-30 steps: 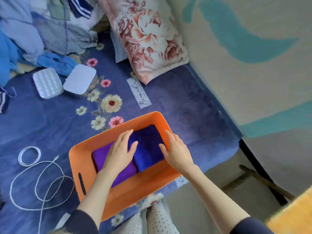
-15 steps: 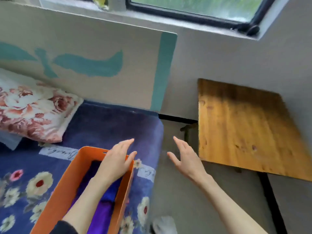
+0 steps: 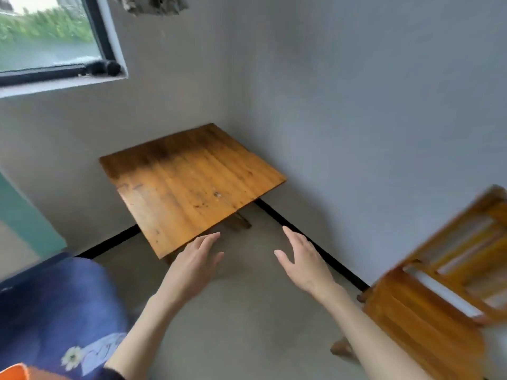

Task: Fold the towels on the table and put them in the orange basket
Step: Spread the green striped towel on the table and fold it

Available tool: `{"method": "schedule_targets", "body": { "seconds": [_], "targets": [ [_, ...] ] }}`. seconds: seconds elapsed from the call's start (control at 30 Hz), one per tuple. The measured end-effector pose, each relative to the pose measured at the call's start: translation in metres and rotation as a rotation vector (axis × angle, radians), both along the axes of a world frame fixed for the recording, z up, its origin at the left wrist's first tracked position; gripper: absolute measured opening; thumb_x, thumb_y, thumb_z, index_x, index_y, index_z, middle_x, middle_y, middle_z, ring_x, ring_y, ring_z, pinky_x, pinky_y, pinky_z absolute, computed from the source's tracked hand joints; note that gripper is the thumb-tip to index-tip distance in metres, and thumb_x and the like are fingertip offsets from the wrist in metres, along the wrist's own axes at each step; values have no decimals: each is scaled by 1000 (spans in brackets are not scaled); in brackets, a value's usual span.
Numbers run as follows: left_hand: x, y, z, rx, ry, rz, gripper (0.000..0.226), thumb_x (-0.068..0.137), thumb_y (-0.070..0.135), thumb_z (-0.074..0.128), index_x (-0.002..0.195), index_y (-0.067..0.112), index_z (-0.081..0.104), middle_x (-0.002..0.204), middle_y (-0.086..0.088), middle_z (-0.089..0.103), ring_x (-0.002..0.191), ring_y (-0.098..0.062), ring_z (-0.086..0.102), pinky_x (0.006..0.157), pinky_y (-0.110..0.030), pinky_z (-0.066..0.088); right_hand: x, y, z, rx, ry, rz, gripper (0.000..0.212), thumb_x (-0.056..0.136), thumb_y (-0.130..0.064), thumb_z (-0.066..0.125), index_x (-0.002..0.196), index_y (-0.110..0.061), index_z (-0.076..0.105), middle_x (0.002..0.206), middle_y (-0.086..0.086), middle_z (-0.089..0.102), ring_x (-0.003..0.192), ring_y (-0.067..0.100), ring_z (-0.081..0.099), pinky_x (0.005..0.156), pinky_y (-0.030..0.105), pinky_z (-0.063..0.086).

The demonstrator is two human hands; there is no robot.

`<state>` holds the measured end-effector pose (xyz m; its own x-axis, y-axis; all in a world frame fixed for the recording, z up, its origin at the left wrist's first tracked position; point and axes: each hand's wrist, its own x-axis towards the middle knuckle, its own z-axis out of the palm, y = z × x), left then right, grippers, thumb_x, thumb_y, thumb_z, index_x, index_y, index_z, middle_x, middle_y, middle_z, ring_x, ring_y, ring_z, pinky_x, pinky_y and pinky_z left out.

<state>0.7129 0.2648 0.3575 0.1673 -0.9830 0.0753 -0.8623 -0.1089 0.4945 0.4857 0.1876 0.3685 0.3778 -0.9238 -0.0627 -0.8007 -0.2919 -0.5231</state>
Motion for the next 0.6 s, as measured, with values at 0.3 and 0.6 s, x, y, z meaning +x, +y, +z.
{"method": "schedule_targets", "body": {
  "seconds": [0.3, 0.6],
  "targets": [
    [-267, -44, 3, -4, 18, -452, 47, 96, 34, 46, 141, 25, 36, 143, 5, 41, 130, -16, 39, 98, -29, 36, -282, 74, -6, 7, -23, -470, 58, 96, -40, 43, 148, -27, 20, 151, -4, 30, 139, 14, 28, 107, 30, 31],
    [-507, -44, -11, 48, 11, -905, 46, 96, 41, 42, 139, 26, 37, 139, 4, 46, 126, -15, 45, 97, -29, 41, -491, 162, -16, 13, -11, -896, 58, 96, -39, 43, 147, -26, 21, 150, -2, 34, 137, 16, 33, 106, 31, 34]
  ]
}}
